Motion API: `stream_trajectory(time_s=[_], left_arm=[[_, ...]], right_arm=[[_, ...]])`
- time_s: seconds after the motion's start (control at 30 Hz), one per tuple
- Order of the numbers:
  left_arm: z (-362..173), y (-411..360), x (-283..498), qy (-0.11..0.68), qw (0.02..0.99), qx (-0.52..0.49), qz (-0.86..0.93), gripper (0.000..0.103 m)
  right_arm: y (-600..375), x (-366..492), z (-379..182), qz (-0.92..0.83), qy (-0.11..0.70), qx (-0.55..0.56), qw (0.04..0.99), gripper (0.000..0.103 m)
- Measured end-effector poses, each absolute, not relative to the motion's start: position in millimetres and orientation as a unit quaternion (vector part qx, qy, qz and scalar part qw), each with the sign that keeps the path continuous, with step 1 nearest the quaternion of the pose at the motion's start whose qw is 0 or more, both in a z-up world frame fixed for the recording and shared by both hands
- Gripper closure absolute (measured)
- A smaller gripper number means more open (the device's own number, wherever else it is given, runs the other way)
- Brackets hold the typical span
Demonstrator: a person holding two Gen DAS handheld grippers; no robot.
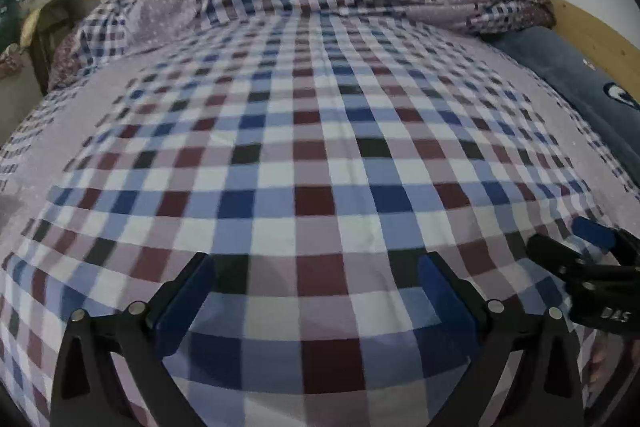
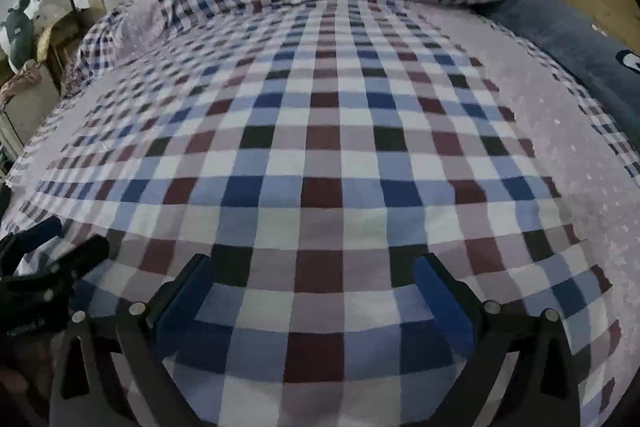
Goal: Fold clothes
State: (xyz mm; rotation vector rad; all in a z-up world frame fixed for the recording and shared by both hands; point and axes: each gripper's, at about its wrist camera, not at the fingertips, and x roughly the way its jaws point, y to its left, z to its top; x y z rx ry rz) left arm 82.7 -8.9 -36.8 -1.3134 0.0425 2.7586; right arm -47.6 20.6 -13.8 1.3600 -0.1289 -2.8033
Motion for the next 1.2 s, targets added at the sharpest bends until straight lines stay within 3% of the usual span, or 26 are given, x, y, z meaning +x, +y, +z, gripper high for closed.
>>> stream_trajectory(time_s=[1.2], left_arm=[[-49, -11, 84, 0.005, 0.017, -0.436, 0.9, 0.0]], right_arm=[[14, -52, -24, -0.895, -0.025, 0.445, -0.007, 0.0]])
